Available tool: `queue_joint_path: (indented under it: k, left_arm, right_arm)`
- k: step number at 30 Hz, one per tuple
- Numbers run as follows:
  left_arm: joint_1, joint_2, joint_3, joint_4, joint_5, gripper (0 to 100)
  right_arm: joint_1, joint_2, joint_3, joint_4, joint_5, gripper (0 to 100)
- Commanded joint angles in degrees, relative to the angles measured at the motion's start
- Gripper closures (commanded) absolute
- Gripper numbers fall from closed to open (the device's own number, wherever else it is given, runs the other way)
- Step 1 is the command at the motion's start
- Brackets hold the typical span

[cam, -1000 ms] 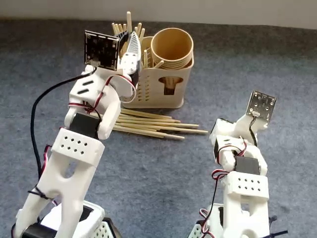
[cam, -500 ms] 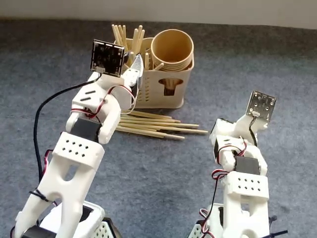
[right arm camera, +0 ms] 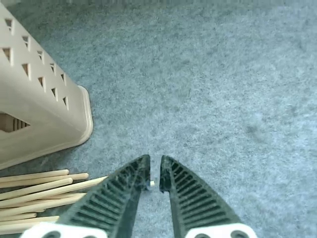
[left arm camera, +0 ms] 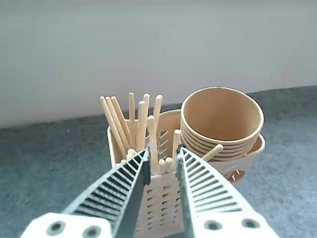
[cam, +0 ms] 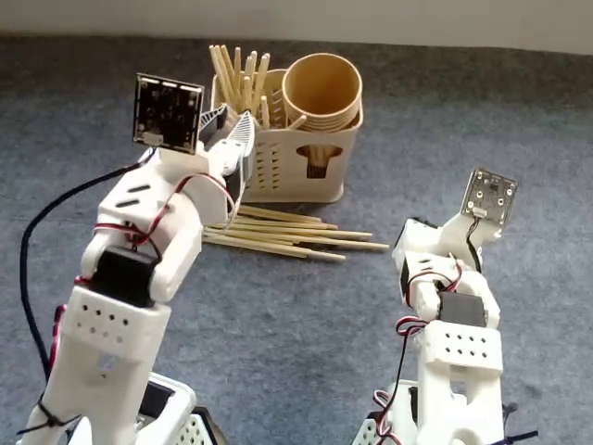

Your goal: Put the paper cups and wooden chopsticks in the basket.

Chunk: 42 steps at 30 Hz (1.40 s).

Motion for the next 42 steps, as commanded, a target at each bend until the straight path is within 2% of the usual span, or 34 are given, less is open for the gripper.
queue_joint_path:
  k: [1, 5, 7, 9, 16, 30, 34, 42]
  left_arm:
    - [-0.4, -7.34, -2.77, 2.81, 0.62, 89]
    - [-0.75, -11.82, 0.92, 3.08, 0.18, 89]
    - [-1.45, -14.46, 3.91, 3.08, -2.46, 90]
    - [-3.74, -17.8, 6.9, 3.08, -4.92, 90]
    - [-15.08, -30.81, 19.91, 2.81, -5.1, 90]
    - [-23.96, -56.84, 45.32, 2.99, -5.27, 89]
    - [-27.91, -57.89, 47.78, 2.99, -5.27, 89]
    - [-31.6, -57.63, 55.52, 3.08, -5.27, 89]
  right_arm:
    - [0.22, -0.84, 0.31, -1.36, 0.7, 95.0]
    - [0.22, -0.92, 0.31, -1.36, 0.7, 95.0]
    - [0.22, -0.92, 0.4, -1.36, 0.7, 95.0]
    - [0.22, -0.92, 0.4, -1.36, 0.7, 95.0]
    - [0.22, -1.1, 0.48, -1.36, 0.7, 95.0]
    - [0.13, -1.01, 0.57, -1.36, 0.7, 95.0]
    - [0.13, -0.92, 0.66, -1.36, 0.7, 95.0]
    - [0.13, -1.36, 0.66, -1.01, 0.7, 95.0]
